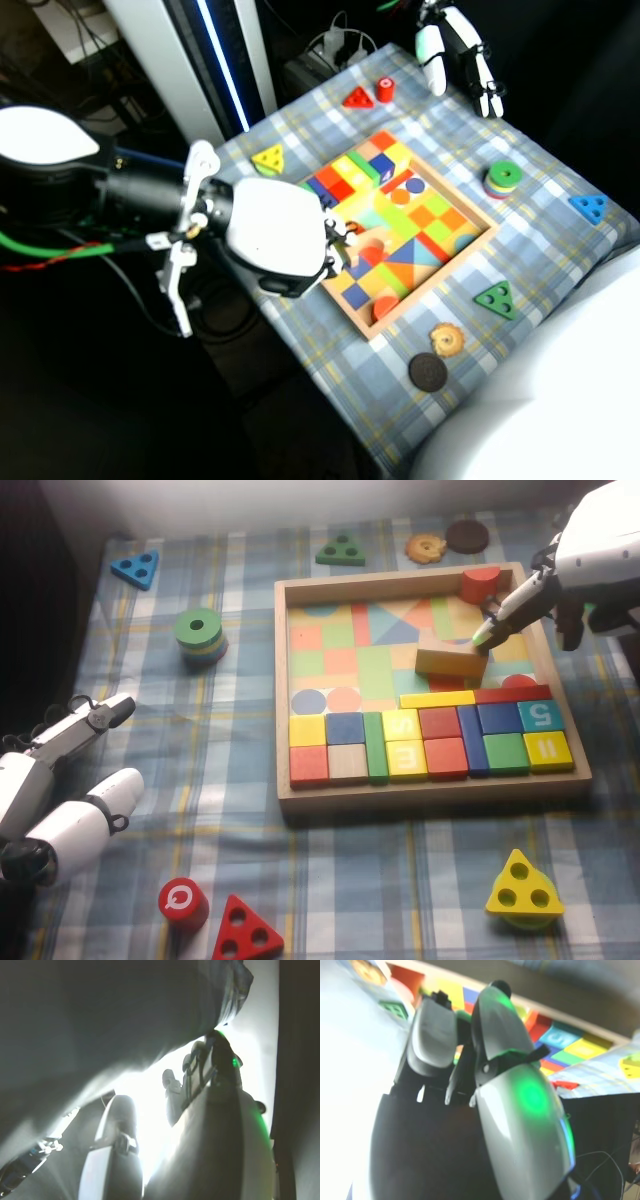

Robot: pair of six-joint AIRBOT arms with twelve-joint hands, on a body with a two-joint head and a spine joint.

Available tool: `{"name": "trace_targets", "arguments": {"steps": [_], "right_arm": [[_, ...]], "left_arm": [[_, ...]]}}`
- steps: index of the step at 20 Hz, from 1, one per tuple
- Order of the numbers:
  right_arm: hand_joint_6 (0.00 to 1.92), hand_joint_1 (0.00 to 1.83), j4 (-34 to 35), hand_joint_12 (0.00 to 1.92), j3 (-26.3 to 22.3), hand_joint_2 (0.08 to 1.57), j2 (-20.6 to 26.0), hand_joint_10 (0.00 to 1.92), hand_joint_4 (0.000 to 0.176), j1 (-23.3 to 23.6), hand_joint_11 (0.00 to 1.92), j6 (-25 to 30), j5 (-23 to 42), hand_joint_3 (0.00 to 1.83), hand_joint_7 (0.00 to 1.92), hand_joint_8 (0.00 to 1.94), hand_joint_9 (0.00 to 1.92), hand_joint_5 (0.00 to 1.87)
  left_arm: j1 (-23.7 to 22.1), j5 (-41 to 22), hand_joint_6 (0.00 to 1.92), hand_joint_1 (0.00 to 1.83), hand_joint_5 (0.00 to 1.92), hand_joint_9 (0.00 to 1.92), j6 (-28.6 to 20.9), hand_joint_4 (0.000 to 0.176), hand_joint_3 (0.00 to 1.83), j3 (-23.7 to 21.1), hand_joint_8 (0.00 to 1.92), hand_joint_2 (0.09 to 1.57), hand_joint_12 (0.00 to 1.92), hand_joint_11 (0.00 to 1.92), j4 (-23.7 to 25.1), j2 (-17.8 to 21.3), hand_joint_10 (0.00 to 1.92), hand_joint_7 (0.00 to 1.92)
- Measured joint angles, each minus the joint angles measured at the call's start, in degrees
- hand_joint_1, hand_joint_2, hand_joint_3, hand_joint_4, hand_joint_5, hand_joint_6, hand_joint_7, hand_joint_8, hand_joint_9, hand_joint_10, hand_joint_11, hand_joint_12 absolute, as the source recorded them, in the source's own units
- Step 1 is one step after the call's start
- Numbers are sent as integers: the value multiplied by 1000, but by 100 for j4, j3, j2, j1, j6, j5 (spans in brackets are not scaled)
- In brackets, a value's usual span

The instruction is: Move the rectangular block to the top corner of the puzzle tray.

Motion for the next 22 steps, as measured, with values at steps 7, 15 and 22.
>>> {"name": "trace_targets", "arguments": {"steps": [7,15,22], "right_arm": [[3,1587,22,1921,192,1198,-87,1921,54,-46,944,13,-42,0,1254,1941,1382,449],[3,1568,50,1921,466,1207,-149,1921,64,-90,1437,15,-201,1,1146,1941,1360,432],[2,1602,144,1921,688,1211,-214,1921,0,-179,1513,26,-304,3,1076,1940,1423,451]], "left_arm": [[0,20,2,609,377,126,-2,71,2,0,1,1398,170,0,33,0,2,184],[-2,39,0,609,374,114,-2,78,0,0,0,1394,118,0,35,0,0,181],[-7,35,1,628,385,135,-2,75,1,4,1,1387,239,0,33,0,1,191]]}}
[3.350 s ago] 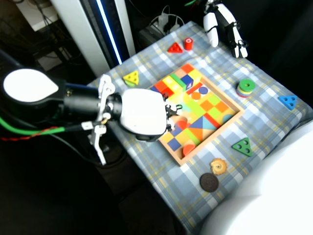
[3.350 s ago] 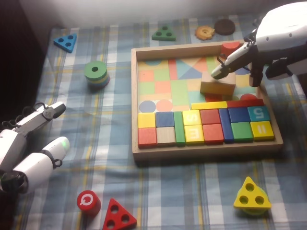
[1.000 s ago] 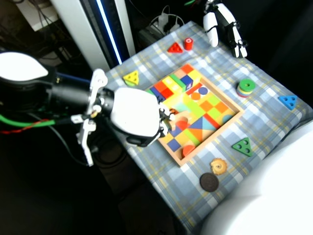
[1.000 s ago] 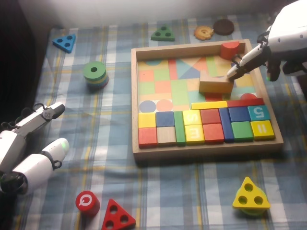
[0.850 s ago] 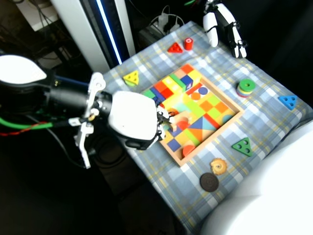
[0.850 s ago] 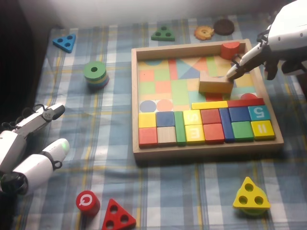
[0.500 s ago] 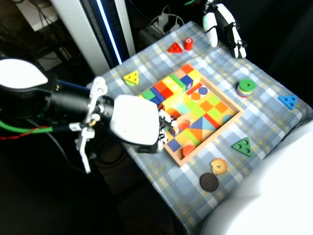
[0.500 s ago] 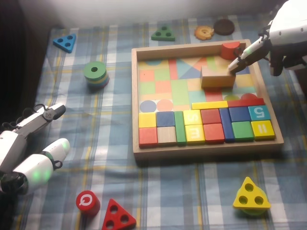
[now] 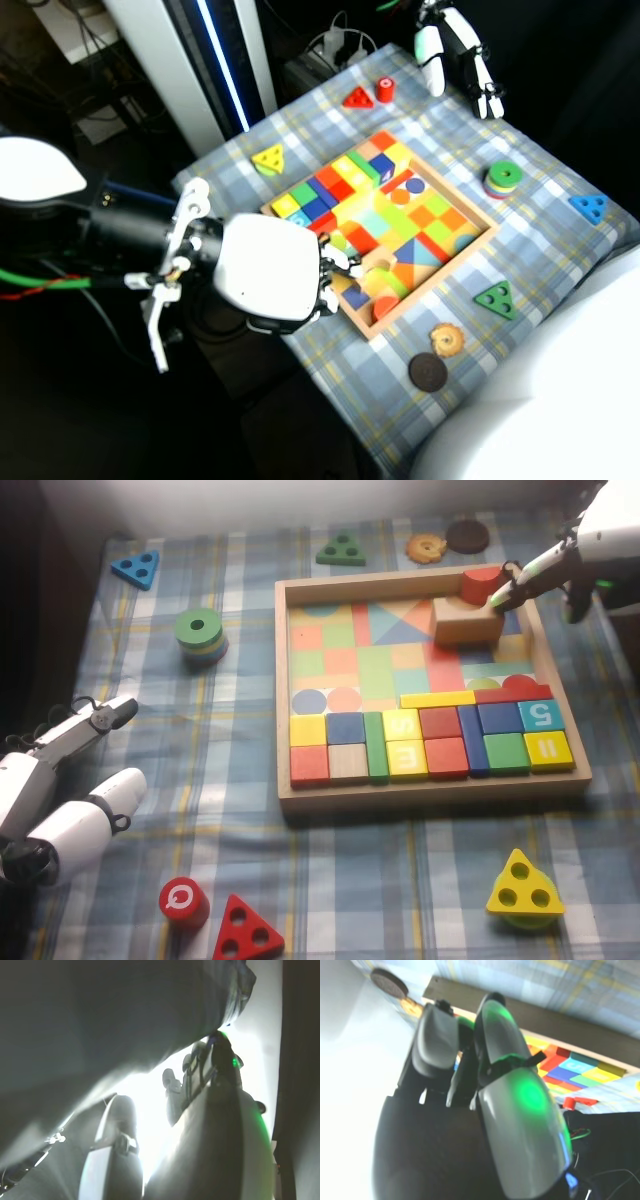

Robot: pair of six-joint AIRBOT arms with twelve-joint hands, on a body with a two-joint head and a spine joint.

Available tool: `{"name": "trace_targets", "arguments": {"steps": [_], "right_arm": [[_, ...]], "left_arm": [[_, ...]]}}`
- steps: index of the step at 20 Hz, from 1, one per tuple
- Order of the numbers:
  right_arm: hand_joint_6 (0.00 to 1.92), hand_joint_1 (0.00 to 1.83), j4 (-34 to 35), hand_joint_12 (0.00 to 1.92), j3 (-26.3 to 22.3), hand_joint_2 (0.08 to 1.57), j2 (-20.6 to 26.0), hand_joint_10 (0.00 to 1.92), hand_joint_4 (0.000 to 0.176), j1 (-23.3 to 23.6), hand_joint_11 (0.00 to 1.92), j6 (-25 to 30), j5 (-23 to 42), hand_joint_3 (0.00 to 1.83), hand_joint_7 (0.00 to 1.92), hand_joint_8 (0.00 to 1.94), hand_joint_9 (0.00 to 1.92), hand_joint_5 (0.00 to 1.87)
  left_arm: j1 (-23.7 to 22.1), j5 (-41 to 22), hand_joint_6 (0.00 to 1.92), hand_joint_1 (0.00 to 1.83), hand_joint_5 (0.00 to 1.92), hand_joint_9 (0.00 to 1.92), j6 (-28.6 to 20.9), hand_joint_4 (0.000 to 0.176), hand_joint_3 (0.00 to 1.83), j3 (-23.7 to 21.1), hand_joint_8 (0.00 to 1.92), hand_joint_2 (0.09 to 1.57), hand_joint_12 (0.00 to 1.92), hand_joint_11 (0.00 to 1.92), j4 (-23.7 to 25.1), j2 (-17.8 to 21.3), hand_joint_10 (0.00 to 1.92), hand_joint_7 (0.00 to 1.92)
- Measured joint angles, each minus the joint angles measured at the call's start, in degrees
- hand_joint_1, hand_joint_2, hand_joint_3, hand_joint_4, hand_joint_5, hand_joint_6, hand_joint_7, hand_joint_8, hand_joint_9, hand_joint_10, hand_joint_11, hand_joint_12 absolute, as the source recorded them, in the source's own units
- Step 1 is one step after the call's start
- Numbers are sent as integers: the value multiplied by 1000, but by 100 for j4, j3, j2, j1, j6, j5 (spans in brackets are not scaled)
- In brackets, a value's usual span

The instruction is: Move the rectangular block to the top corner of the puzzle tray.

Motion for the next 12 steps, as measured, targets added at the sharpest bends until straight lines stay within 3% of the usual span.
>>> {"name": "trace_targets", "arguments": {"steps": [1,2,3,4,5,6,7,8,9,10,11,12], "right_arm": [[0,1601,0,1921,42,1214,-22,1921,0,-2,1503,0,-26,3,1086,1941,1420,443],[9,1403,0,1921,70,1211,-33,1921,0,-4,1499,0,-74,12,835,1472,1367,422],[8,1364,4,1921,94,1214,-42,1921,0,-7,1481,0,-83,13,784,1411,1364,421],[3,1590,7,1921,109,1207,-46,1921,0,-9,1484,0,-85,6,960,1835,1383,420],[4,1654,22,1921,133,1197,-63,1921,0,-33,1490,2,-87,1,1077,1920,1392,413],[6,1404,37,1921,181,1107,-87,1921,0,-33,1451,7,-83,321,766,1675,1328,411],[1,1350,35,1921,251,1119,-122,1921,0,-33,1429,7,-107,316,700,1602,1301,416],[1,1620,33,1921,271,1105,-131,1921,0,-33,1490,4,-125,167,899,1860,1386,432],[0,1413,55,1921,315,979,-162,1921,0,-33,1466,11,-138,551,771,1679,1371,425],[0,1372,48,1921,350,971,-188,1921,0,-33,1504,11,-168,578,747,1599,1413,431],[1,1356,50,1921,380,1109,-205,1921,0,-33,1494,9,-177,264,742,1458,1383,439],[2,1345,63,1921,393,1156,-205,1921,0,-48,1494,11,-201,220,698,1543,1391,447]], "left_arm": [[0,-2,0,628,384,130,0,64,1,0,0,1392,179,0,0,0,0,189],[0,-4,1,620,381,133,2,66,1,0,1,1395,200,0,2,0,1,187],[0,0,0,603,378,121,0,64,2,0,1,1399,176,0,4,0,3,179],[0,4,1,582,371,109,0,60,2,0,1,1404,124,0,7,0,3,173],[-4,7,2,614,381,120,0,58,0,0,1,1397,160,0,4,0,5,181],[-4,7,2,631,389,127,0,57,0,0,1,1390,181,0,4,0,6,184],[-7,9,3,627,393,129,0,58,0,0,2,1388,183,0,7,0,5,187],[-7,9,0,612,387,126,0,68,0,0,0,1392,173,0,7,0,3,183],[-7,7,1,612,388,128,0,68,0,0,1,1393,169,0,2,0,3,184],[-7,4,1,613,388,130,0,63,0,0,0,1391,190,0,2,0,3,184],[-7,4,0,614,385,129,0,69,0,0,0,1391,193,0,9,0,2,183],[-7,7,0,607,381,126,0,74,0,0,0,1390,171,0,7,0,1,182]]}}
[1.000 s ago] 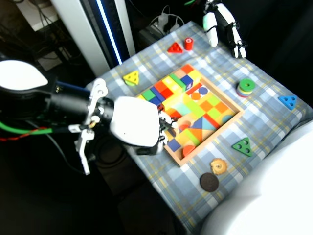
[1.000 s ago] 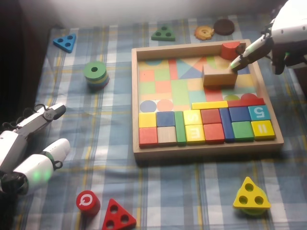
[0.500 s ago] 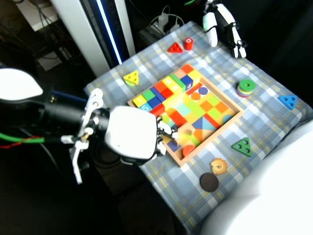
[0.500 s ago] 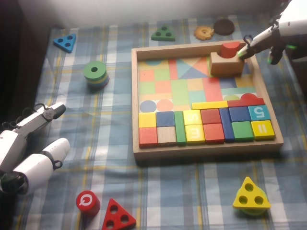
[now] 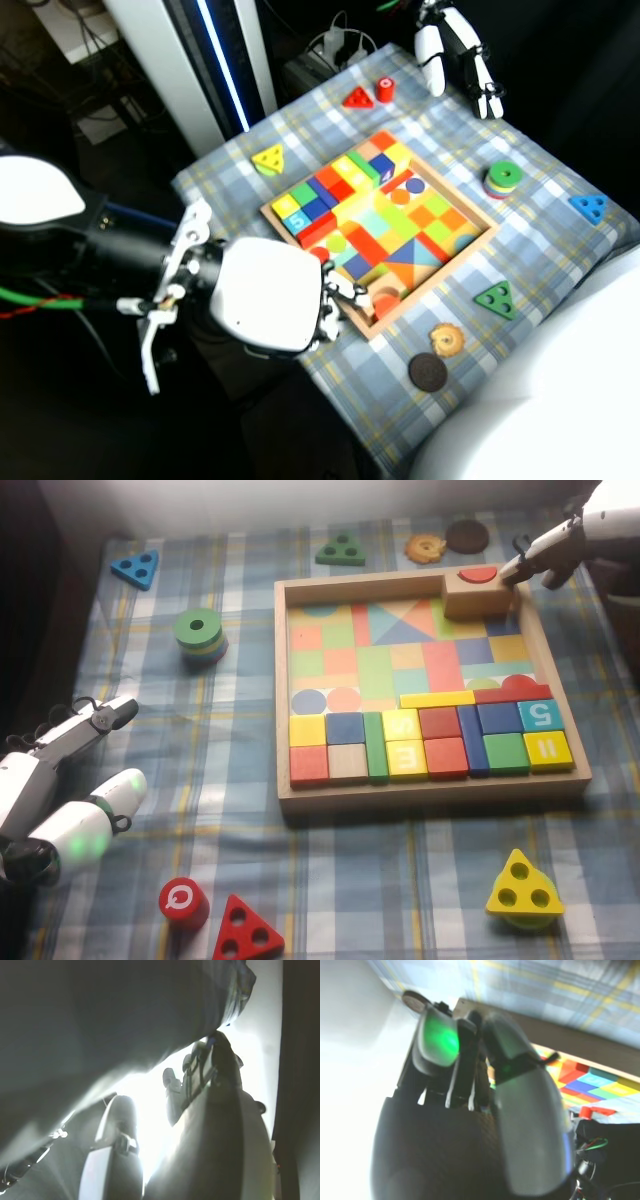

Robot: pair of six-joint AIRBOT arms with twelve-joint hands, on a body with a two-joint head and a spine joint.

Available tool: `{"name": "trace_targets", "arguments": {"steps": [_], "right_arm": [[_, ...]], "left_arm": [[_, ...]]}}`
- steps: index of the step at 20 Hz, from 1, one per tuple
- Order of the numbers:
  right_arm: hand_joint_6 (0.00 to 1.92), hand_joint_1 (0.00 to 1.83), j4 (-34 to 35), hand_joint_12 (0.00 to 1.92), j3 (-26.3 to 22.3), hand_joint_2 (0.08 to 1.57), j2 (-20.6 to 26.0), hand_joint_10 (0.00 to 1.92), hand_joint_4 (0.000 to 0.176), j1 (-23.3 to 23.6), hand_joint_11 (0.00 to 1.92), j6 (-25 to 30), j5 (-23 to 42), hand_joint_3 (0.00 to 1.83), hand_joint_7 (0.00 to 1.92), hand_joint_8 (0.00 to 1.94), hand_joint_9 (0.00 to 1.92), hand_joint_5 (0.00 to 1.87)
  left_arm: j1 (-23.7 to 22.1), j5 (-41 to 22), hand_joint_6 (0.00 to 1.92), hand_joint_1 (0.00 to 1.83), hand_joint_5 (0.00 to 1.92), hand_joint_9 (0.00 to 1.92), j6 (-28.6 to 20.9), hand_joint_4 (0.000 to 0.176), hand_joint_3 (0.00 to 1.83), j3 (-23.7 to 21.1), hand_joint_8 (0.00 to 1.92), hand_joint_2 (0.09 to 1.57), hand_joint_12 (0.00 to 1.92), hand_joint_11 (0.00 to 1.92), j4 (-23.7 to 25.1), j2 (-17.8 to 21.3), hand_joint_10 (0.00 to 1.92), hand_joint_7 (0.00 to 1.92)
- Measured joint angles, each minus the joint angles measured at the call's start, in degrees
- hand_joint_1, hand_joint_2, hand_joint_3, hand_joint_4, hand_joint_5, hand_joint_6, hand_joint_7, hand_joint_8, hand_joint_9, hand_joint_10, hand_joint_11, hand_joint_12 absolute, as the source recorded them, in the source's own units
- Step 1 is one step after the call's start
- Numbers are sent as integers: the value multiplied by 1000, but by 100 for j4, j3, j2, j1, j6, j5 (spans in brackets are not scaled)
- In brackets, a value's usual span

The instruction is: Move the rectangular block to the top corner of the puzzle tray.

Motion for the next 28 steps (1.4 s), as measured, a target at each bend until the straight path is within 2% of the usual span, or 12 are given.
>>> {"name": "trace_targets", "arguments": {"steps": [2,4,6,9,10,11,12,14,20,21,23,28], "right_arm": [[0,1362,9,1921,35,902,-7,1921,0,0,1522,2,2,790,730,1722,1419,449],[0,1713,11,1921,74,1010,-24,1921,0,0,1593,4,-7,286,1203,1932,1504,457],[0,1720,57,1921,125,1110,-39,1921,0,-28,1609,26,13,98,1180,1941,1516,450],[1,1717,50,1921,151,1133,-37,1921,0,-28,1621,37,17,60,1231,1941,1552,437],[0,1396,50,1921,151,1253,-37,1921,0,-28,1588,37,15,83,711,1734,1506,415],[10,1334,48,1921,151,1053,-37,1921,0,-28,1632,35,11,626,619,1873,1550,419],[5,1648,39,1921,151,987,-37,1921,0,-28,1627,33,2,414,1122,1927,1548,441],[0,1740,50,1921,151,1085,-37,1921,0,-28,1647,39,-2,141,1229,1940,1562,435],[2,1790,70,1921,151,1128,-37,1921,0,-28,1639,39,-15,47,1254,1941,1568,403],[0,1455,72,1921,151,917,-37,1921,0,-28,1613,39,-17,691,852,1765,1540,388],[1,1712,74,1921,151,1004,-37,1921,0,-28,1622,44,-15,285,1287,1934,1563,428],[2,1773,-22,1921,153,1101,-50,1921,0,111,1612,-22,-33,54,1379,1941,1556,403]], "left_arm": [[0,0,2,616,373,113,0,79,0,0,3,1392,113,0,0,0,3,177],[0,2,0,625,374,113,0,67,1,-2,1,1397,133,0,-2,0,1,175],[0,2,0,595,375,123,0,80,0,0,0,1398,193,0,4,0,3,175],[2,-2,2,630,383,128,0,68,0,0,1,1393,197,0,-2,0,3,179],[0,-2,1,635,385,127,0,59,0,0,0,1396,151,0,-2,0,2,180],[0,-2,0,618,383,127,0,58,0,0,0,1397,145,0,-2,0,2,180],[0,-2,0,607,386,134,0,52,0,0,0,1397,174,0,-2,0,3,182],[0,4,2,612,397,136,0,52,0,0,1,1389,199,0,0,0,2,188],[0,-4,0,614,398,137,0,53,0,0,1,1383,257,0,-2,0,1,191],[0,-4,3,631,406,142,0,52,0,0,2,1382,258,0,-2,0,3,197],[0,-7,0,597,399,140,0,72,0,0,0,1386,273,0,-2,0,1,194],[0,-7,1,640,390,137,0,63,0,0,1,1389,215,0,0,0,0,189]]}}
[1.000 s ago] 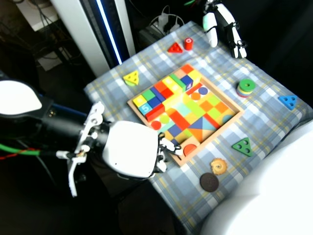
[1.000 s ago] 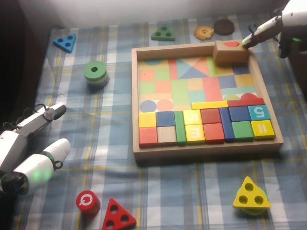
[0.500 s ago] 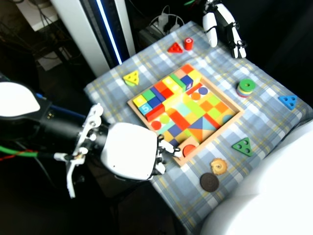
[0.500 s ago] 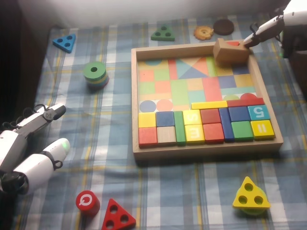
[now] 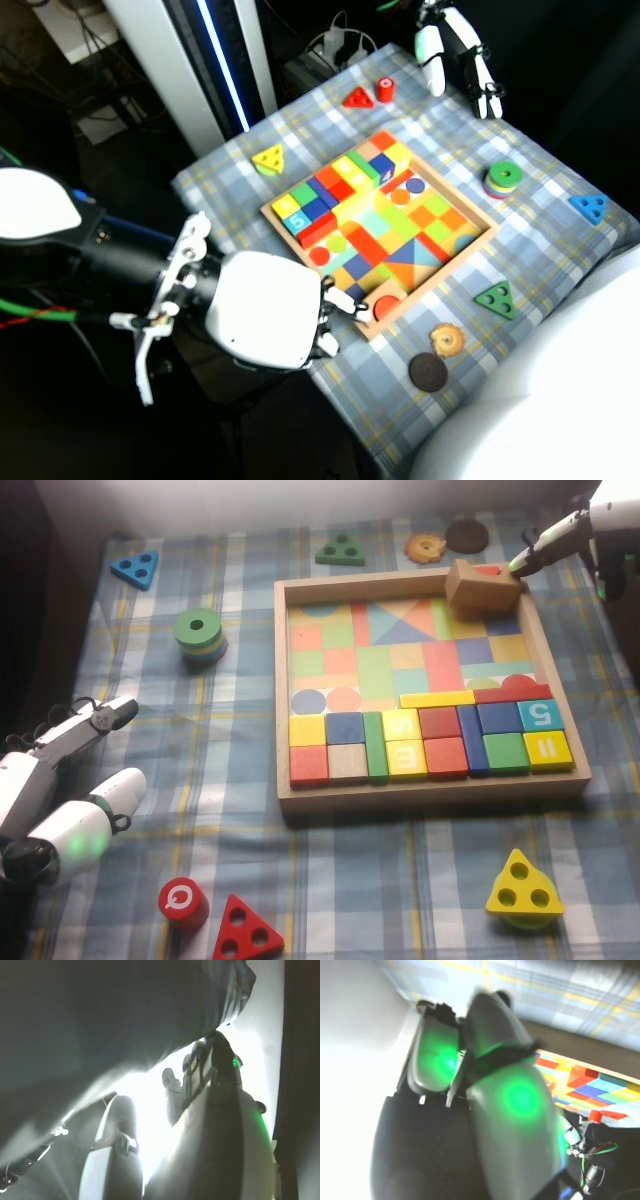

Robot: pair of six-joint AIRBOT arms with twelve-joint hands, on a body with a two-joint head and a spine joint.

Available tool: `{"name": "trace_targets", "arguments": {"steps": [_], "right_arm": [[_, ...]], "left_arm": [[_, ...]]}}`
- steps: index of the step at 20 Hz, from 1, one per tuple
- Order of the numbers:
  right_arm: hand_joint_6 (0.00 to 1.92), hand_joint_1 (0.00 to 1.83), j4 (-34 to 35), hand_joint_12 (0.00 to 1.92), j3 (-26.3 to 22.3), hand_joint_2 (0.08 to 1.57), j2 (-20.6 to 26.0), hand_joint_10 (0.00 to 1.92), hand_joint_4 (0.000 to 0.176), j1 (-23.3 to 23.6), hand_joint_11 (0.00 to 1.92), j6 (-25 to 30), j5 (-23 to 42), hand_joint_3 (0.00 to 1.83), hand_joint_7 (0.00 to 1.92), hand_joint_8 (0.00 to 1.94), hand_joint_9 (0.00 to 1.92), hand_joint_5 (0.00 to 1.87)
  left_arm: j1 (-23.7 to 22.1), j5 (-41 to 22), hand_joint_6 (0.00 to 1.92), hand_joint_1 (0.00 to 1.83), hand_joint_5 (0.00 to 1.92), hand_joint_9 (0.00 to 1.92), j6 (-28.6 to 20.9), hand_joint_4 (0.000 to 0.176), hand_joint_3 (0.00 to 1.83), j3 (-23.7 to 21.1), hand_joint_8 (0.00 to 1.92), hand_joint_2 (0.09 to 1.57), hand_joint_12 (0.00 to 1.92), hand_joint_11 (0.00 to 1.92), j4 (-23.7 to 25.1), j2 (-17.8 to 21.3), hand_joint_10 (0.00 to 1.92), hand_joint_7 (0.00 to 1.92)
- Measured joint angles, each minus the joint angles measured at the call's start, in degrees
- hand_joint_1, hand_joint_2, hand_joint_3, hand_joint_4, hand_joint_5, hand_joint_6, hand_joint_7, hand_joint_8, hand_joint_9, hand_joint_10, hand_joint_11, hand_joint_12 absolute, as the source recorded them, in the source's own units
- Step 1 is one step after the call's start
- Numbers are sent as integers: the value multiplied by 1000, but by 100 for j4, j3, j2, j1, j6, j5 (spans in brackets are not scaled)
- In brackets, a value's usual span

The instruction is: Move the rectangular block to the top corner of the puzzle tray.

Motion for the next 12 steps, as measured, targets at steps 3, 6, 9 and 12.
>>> {"name": "trace_targets", "arguments": {"steps": [3,6,9,12], "right_arm": [[0,1804,-83,1921,0,1114,0,1921,0,37,1621,-28,-61,41,1359,1941,1574,382],[6,1780,-101,1921,-2,1136,2,1921,0,118,1638,-48,-94,31,1396,1941,1592,362],[2,1760,-76,1921,-26,1137,0,1921,0,151,1662,-66,-90,23,1401,1941,1606,366],[3,1769,-20,1921,-26,1150,0,1921,0,162,1637,-164,-96,16,1386,1941,1591,359]], "left_arm": [[0,0,1,609,397,140,0,58,1,0,0,1389,240,0,-2,0,2,190],[0,0,2,664,401,142,0,63,0,0,1,1380,289,0,-2,0,1,192],[0,-2,0,653,397,129,0,56,2,0,1,1387,231,0,-2,0,4,189],[0,-2,0,622,386,133,0,71,1,0,0,1386,243,0,-2,0,4,185]]}}
